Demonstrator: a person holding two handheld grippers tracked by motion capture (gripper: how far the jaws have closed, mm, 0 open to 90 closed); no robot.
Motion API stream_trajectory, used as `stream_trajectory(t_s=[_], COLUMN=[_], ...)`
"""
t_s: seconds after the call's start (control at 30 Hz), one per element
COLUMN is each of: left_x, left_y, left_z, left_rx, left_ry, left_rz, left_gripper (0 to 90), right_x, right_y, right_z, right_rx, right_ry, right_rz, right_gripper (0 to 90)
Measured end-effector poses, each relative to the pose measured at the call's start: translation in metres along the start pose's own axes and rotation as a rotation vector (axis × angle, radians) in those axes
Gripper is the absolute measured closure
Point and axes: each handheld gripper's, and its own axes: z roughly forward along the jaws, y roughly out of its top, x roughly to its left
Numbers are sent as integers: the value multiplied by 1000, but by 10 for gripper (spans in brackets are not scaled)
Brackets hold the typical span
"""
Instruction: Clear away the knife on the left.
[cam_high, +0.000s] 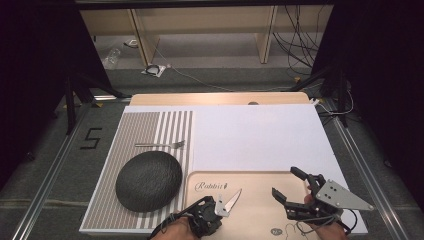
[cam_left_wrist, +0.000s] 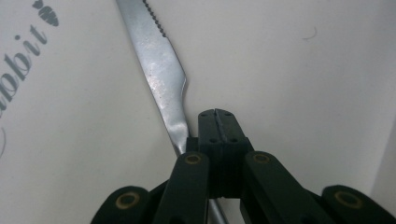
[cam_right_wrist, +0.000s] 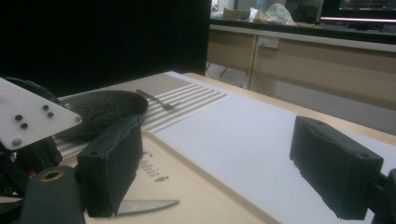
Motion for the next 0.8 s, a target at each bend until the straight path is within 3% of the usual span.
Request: stream_trajectory(t_s=[0.27, 0.8], left_x=[6, 20], left_y=[-3, -10], left_z=[-3, -8], left_rx=[14, 44], left_ry=[24, 24], left_rz=[-10, -61], left_gripper=[892, 892], right_x=[0, 0], right_y=[0, 0], right_z=[0, 0], right_rx=[-1, -2], right_ry=[-1, -3], right_rz=[-1, -1], right_gripper=[180, 180])
